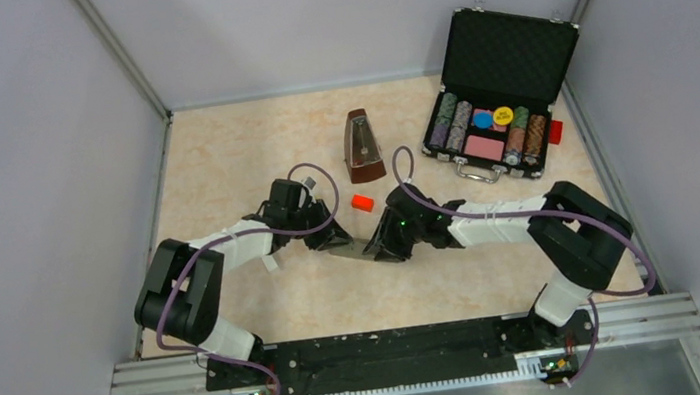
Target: Load the batteries into the remote control
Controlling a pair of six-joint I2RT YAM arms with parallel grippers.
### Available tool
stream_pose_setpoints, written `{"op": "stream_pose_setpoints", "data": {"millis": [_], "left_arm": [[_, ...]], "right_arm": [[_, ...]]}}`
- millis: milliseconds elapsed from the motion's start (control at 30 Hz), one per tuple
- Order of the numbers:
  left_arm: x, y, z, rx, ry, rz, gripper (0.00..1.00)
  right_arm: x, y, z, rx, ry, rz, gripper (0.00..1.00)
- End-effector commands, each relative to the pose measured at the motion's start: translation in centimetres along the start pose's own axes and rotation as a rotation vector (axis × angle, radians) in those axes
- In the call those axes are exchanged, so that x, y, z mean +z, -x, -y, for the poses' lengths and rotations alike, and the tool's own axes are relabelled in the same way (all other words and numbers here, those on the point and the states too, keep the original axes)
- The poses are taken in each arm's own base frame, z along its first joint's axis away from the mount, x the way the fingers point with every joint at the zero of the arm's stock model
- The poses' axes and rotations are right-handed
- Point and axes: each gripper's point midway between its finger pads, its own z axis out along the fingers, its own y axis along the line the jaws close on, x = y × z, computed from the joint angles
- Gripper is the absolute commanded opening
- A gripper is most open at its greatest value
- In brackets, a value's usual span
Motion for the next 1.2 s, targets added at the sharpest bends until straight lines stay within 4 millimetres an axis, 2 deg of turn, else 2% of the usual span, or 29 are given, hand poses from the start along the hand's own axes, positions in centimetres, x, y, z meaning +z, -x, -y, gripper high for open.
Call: {"op": "stream_pose_setpoints", "data": {"millis": [0, 167, 367, 700, 800, 1167], "left_arm": [[0.1, 0.2, -0.5, 0.004, 0.020, 0.015, 0.24], [0.1, 0.2, -0.5, 0.005, 0.019, 0.016, 0.24], [0.0, 0.2, -0.6, 0.005, 0.021, 0.017, 0.24], [0.1, 0.2, -0.6, 0.004, 0.023, 0.018, 0.24], [0.0, 0.2, -0.6, 0.003, 0.023, 0.019, 0.24], [0.0, 0.3, -0.5, 0.004, 0.022, 0.019, 0.24]], "right_arm": [[-1.2, 1.9, -1.3, -0.007, 0.027, 0.081, 0.34], [-1.2, 1.9, -1.3, -0.004, 0.024, 0.084, 0.28], [-1.3, 1.8, -1.0, 0.003, 0.014, 0.077, 0.27], [-2.0, 2.1, -0.4, 0.023, 0.008, 0.102, 0.43], [-2.4, 2.4, -0.5, 0.020, 0.011, 0.115, 0.44], [-2.4, 2.9, -1.7, -0.060, 0.005, 0.114, 0.29]]}}
